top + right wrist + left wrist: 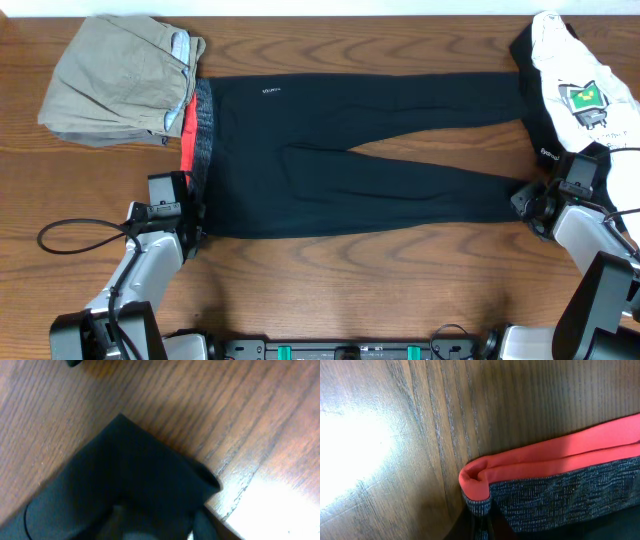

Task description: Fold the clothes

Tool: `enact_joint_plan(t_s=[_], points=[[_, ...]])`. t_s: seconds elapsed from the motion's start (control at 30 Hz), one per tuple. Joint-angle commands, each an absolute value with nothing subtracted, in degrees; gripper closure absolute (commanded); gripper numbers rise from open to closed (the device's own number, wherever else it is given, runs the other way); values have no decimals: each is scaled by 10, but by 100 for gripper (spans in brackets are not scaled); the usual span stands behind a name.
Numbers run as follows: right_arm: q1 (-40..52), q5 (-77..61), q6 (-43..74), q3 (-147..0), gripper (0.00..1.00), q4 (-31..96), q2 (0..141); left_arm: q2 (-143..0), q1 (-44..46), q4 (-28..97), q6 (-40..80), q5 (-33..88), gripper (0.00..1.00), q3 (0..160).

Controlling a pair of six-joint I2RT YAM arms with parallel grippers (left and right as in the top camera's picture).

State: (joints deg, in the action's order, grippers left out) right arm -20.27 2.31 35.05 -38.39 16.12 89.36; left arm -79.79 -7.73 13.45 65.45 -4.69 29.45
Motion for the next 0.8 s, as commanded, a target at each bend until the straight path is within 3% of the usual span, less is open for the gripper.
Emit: enact_joint_plan(t_s=[0.0,0.07,0.33,0.77], points=[[-199,10,349,-376,83,172,913,-828,-77,146,631,-15,94,272],[-199,10,349,-376,99,182,917,-828,-77,146,618,-15,93,272],[-219,-13,340,-386,99,228,886,-794,-77,147,508,6,94,293],[-299,-50,235,-516,99,467,752,-568,-77,288,446,-17,94,363]])
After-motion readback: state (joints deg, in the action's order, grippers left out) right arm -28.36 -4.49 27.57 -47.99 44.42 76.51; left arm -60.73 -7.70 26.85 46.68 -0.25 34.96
